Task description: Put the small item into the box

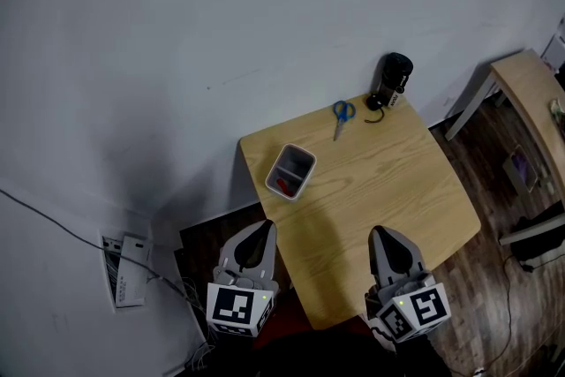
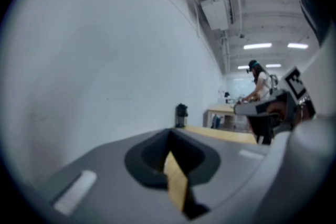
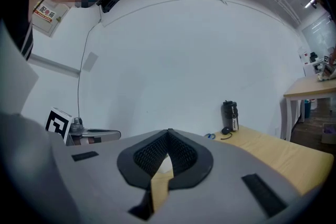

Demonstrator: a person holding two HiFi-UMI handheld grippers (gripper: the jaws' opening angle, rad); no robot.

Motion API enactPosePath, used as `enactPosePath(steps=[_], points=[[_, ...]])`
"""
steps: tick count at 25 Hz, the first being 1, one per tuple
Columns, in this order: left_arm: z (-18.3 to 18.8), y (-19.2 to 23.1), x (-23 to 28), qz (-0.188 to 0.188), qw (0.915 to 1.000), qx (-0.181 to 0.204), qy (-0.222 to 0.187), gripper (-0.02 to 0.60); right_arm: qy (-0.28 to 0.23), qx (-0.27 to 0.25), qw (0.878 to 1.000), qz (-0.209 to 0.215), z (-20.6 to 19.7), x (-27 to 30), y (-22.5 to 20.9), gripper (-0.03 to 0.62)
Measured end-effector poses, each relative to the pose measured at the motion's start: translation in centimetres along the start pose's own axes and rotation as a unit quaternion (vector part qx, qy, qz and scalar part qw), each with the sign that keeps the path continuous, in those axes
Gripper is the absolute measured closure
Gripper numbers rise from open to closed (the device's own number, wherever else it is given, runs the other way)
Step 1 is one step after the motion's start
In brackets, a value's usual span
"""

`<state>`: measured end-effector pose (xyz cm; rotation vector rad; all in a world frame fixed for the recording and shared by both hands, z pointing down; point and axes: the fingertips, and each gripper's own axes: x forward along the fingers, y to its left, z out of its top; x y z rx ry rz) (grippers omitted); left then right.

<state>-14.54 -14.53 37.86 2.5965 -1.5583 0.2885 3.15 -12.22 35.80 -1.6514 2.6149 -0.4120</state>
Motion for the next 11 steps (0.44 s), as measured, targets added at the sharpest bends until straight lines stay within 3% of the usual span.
enactPosePath(steps=[11], points=[[1.0,-1.9,-1.3,0.012,0.9998,0.011,-0.008,0.577,-0.017,0.012,0.999,0.026,1.1,-1.3,0.7,0.586]])
